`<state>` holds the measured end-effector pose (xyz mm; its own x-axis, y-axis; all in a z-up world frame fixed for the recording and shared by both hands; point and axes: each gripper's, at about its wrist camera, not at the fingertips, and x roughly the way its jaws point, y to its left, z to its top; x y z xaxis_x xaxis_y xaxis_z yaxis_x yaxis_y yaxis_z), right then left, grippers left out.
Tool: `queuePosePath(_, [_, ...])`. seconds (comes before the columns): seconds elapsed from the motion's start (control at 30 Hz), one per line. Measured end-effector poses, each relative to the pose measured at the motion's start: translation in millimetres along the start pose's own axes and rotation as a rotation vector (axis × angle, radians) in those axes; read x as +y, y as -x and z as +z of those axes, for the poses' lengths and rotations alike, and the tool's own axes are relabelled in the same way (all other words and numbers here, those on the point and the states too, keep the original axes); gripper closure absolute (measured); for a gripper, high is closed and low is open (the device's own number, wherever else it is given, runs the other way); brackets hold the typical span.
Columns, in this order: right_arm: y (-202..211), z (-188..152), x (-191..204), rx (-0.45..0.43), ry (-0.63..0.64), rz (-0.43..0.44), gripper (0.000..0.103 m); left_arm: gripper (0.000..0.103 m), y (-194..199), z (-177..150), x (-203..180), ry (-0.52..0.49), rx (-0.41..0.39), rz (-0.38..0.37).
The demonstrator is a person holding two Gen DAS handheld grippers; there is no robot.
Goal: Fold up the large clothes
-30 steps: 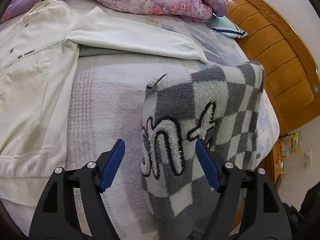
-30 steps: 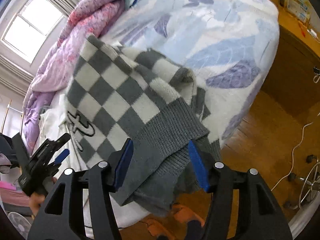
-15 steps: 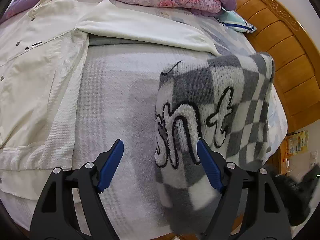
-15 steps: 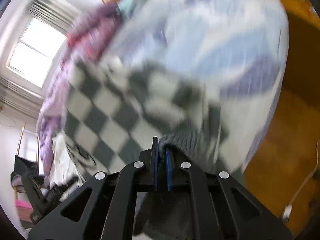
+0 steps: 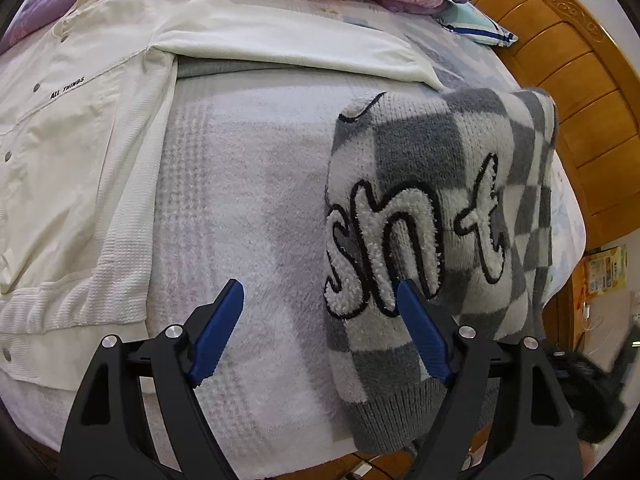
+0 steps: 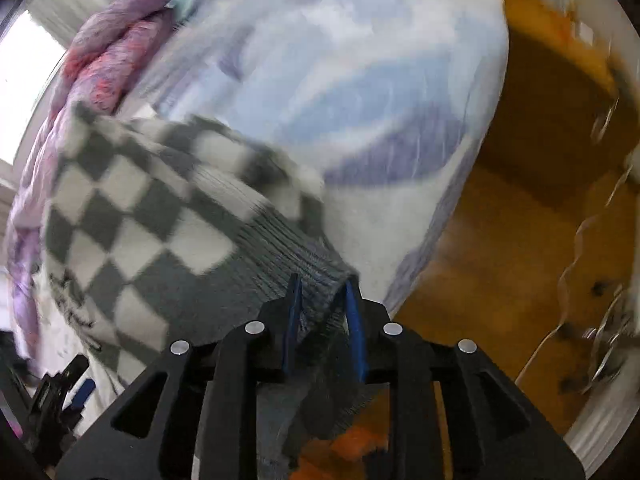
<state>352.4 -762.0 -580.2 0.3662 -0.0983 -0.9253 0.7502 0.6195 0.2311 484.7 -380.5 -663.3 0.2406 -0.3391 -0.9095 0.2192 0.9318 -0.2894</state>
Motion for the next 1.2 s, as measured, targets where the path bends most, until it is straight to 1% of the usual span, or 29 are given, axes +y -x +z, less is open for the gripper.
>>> queuePosePath(0.03, [17, 3, 16, -0.041, 0.073, -0.055, 0.081, 0.022, 0, 0, -1, -0.001, -0.002, 0.01])
queuePosePath(0.07, [24, 2, 27, -0.078, 0.118, -0.074, 0.08, 0.022, 0, 0, -3, -0.006, -0.002, 0.015])
queuePosePath(0.1, [33, 3, 42, -0.115, 0.171, -0.048, 0.08, 0.021, 1, 0, -4, -0.009, -0.002, 0.018])
queuePosePath(0.13, [34, 3, 55, -0.124, 0.205, 0.0, 0.08, 0.021, 1, 0, -5, -0.016, -0.002, 0.026])
queuePosePath(0.17, [34, 5, 77, -0.137, 0.27, 0.089, 0.08, 0.021, 1, -1, -7, -0.023, -0.004, 0.032])
queuePosePath(0.2, [30, 2, 90, -0.14, 0.315, 0.125, 0.08, 0.021, 2, 0, -8, -0.029, -0.006, 0.033])
queuePosePath(0.23, [22, 2, 106, -0.127, 0.37, 0.162, 0.08, 0.02, 2, 0, -9, -0.034, -0.007, 0.037])
queuePosePath(0.27, [8, 2, 124, -0.1, 0.417, 0.22, 0.08, 0.02, 2, 0, -10, -0.035, -0.007, 0.041])
queuePosePath(0.3, [-2, 1, 136, -0.08, 0.436, 0.255, 0.08, 0.02, 2, 1, -9, -0.035, -0.008, 0.04])
queuePosePath(0.33, [-17, 0, 146, -0.04, 0.463, 0.279, 0.085, 0.02, 2, 1, -9, -0.034, -0.009, 0.041])
queuePosePath(0.37, [-35, -1, 154, -0.005, 0.493, 0.26, 0.086, 0.019, 1, 2, -9, -0.033, -0.009, 0.047])
queuePosePath(0.4, [-52, -3, 157, 0.008, 0.518, 0.188, 0.086, 0.019, 0, 2, -8, -0.034, -0.009, 0.051])
queuePosePath(0.43, [-67, -2, 151, -0.005, 0.532, 0.079, 0.095, 0.019, 0, 3, -8, -0.038, -0.011, 0.053])
queuePosePath(0.47, [-73, 1, 143, -0.021, 0.513, 0.012, 0.099, 0.019, -1, 4, -8, -0.04, -0.015, 0.058])
queuePosePath(0.5, [-78, 7, 128, -0.022, 0.457, -0.011, 0.103, 0.019, -2, 5, -8, -0.043, -0.02, 0.066])
queuePosePath(0.53, [-81, 12, 112, -0.013, 0.395, -0.01, 0.103, 0.019, -2, 6, -7, -0.044, -0.023, 0.065])
queuePosePath(0.57, [-83, 15, 100, -0.01, 0.367, -0.013, 0.103, 0.019, -3, 6, -6, -0.042, -0.027, 0.063])
queuePosePath(0.63, [-84, 15, 93, -0.021, 0.376, -0.034, 0.103, 0.019, -5, 9, -5, -0.04, -0.028, 0.061])
queuePosePath(0.7, [-84, 10, 100, -0.035, 0.41, -0.076, 0.103, 0.019, -6, 11, -3, -0.037, -0.034, 0.068])
queuePosePath(0.77, [-83, 4, 104, -0.049, 0.413, -0.109, 0.103, 0.019, -6, 12, -1, -0.031, -0.039, 0.07])
queuePosePath(0.87, [-72, -8, 111, -0.045, 0.41, -0.094, 0.103, 0.019, -3, 12, -3, -0.043, -0.053, 0.079])
queuePosePath(0.93, [-57, -16, 119, -0.059, 0.422, -0.059, 0.098, 0.019, 2, 11, -5, -0.061, -0.068, 0.09])
queuePosePath(0.97, [-56, -12, 119, -0.061, 0.424, -0.039, 0.098, 0.019, 4, 10, -6, -0.066, -0.074, 0.095])
queuePosePath(1.0, [-49, -14, 121, -0.059, 0.422, -0.015, 0.098, 0.018, 7, 9, -7, -0.068, -0.084, 0.098])
queuePosePath(1.03, [-39, -20, 125, -0.057, 0.424, 0.014, 0.098, 0.018, 12, 9, -7, -0.066, -0.097, 0.097])
queuePosePath(1.2, [-4, -44, 144, -0.06, 0.45, 0.084, 0.098, 0.017, 36, 7, -8, -0.073, -0.141, 0.094])
